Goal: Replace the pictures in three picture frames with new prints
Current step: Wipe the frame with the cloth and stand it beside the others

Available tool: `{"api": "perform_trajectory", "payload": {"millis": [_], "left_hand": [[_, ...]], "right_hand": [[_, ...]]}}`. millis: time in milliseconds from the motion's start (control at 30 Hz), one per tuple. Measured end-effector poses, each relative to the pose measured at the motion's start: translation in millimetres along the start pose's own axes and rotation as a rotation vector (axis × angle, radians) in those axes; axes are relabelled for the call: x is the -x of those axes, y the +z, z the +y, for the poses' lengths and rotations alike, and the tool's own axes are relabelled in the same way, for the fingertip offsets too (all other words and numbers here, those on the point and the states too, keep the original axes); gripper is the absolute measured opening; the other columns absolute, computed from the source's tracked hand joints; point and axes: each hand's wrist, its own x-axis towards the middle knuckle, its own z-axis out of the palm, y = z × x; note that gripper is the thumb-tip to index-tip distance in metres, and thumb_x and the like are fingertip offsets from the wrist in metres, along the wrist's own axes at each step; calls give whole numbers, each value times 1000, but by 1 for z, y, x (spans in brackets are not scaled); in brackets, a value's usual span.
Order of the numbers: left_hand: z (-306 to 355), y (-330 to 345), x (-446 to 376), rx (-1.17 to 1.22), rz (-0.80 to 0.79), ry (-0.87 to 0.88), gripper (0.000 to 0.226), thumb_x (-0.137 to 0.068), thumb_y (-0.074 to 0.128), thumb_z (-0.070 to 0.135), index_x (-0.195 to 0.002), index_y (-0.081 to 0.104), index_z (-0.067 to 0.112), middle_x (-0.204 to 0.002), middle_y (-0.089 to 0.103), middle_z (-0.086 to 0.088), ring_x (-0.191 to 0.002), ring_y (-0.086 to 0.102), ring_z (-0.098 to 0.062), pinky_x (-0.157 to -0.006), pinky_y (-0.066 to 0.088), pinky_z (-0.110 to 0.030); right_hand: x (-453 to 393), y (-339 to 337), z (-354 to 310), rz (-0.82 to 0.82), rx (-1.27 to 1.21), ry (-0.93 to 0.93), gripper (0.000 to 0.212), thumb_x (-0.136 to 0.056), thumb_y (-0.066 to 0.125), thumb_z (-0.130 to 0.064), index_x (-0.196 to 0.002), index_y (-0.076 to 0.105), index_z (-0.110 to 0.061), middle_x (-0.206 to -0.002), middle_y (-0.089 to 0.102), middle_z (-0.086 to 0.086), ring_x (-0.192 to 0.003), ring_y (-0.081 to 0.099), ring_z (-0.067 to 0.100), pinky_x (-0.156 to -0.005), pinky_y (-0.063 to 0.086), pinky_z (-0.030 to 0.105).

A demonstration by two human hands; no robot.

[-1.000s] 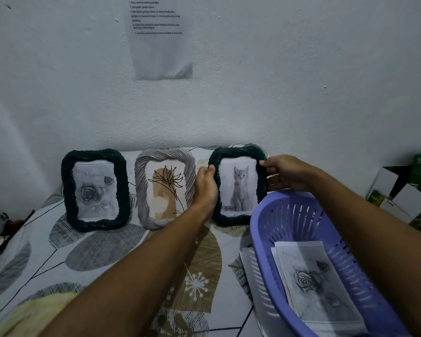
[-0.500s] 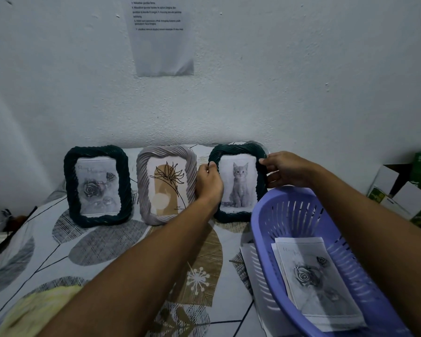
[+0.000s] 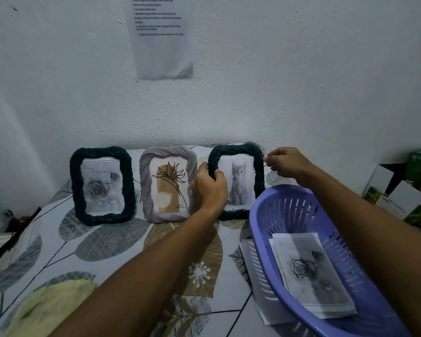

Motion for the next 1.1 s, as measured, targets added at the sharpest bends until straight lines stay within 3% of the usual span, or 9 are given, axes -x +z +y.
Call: {"api": "perform_trajectory", "payload": {"millis": [133, 300, 367, 500, 567, 633, 733, 933, 1100], "left_hand": [[0, -29, 17, 20, -70, 133, 18, -91, 56, 5, -108, 61, 10, -89, 59, 9, -83, 58, -8, -65, 44, -8], [-15, -72, 40, -26, -490, -53, 10, -91, 55, 5, -90, 61, 14, -90, 65, -11, -85, 65, -25, -73, 56, -33], [-17, -83, 60, -89, -647, -147, 6, -91, 57, 7, -92, 61, 12, -92, 65, -10, -85, 64, -22, -72, 55, -30], [-18, -80, 100, -120, -685, -260, 8, -87, 64, 7, -95, 62, 9, -87, 67, -11, -77, 66, -22, -72, 58, -38], [-15, -69, 116, -54, -662, -370, 14, -86, 63, 0, -99, 61, 3, -87, 65, -16, -70, 63, -22, -62, 55, -32], [-17, -54, 121, -103, -658, -353, 26, -83, 66, 0, -108, 58, 2, -91, 63, -14, -71, 62, -19, -58, 54, -25], [-20, -40, 121, -321, -689, -156, 49, -74, 74, 15, -119, 57, 13, -106, 65, -6, -90, 62, -22, -74, 54, -33], [-13, -25, 112, -503, -753, 39, 16, -85, 63, 18, -100, 60, 22, -97, 68, -5, -82, 64, -26, -72, 56, -38], [-20, -16, 105, -508, -771, 65, 17, -80, 69, 13, -96, 64, 17, -93, 66, -4, -83, 64, -23, -73, 56, -35]], "right_hand": [[22, -10, -1, 102, 196, -112, 16, -88, 67, -16, -101, 68, -6, -95, 65, 8, -89, 59, 21, -77, 43, 30], [77, -49, 7, 66, 494, -62, 22, -86, 66, -12, -108, 67, -6, -105, 68, 12, -92, 60, 22, -83, 44, 30], [102, -68, 21, 79, 602, 36, 28, -85, 65, -13, -113, 65, -6, -113, 66, 16, -99, 60, 28, -81, 42, 29], [152, -93, 45, 134, 680, 192, 43, -83, 69, -19, -121, 57, -4, -117, 62, 20, -99, 58, 33, -76, 43, 31], [171, -97, 51, 152, 662, 228, 38, -84, 71, -24, -113, 59, -3, -106, 63, 17, -84, 57, 27, -69, 44, 31], [181, -98, 57, 98, 579, 268, 27, -86, 70, -25, -102, 62, -4, -92, 65, 12, -71, 59, 21, -61, 47, 32], [188, -94, 65, 46, 400, 325, 22, -87, 68, -18, -102, 66, -1, -89, 69, 15, -76, 68, 27, -71, 56, 40], [194, -90, 71, 72, 210, 371, 23, -89, 64, -6, -110, 62, 4, -103, 66, 23, -91, 66, 37, -88, 53, 51], [196, -89, 75, 94, 69, 391, 23, -90, 60, -3, -112, 61, 5, -106, 65, 24, -94, 65, 40, -90, 51, 56]]}}
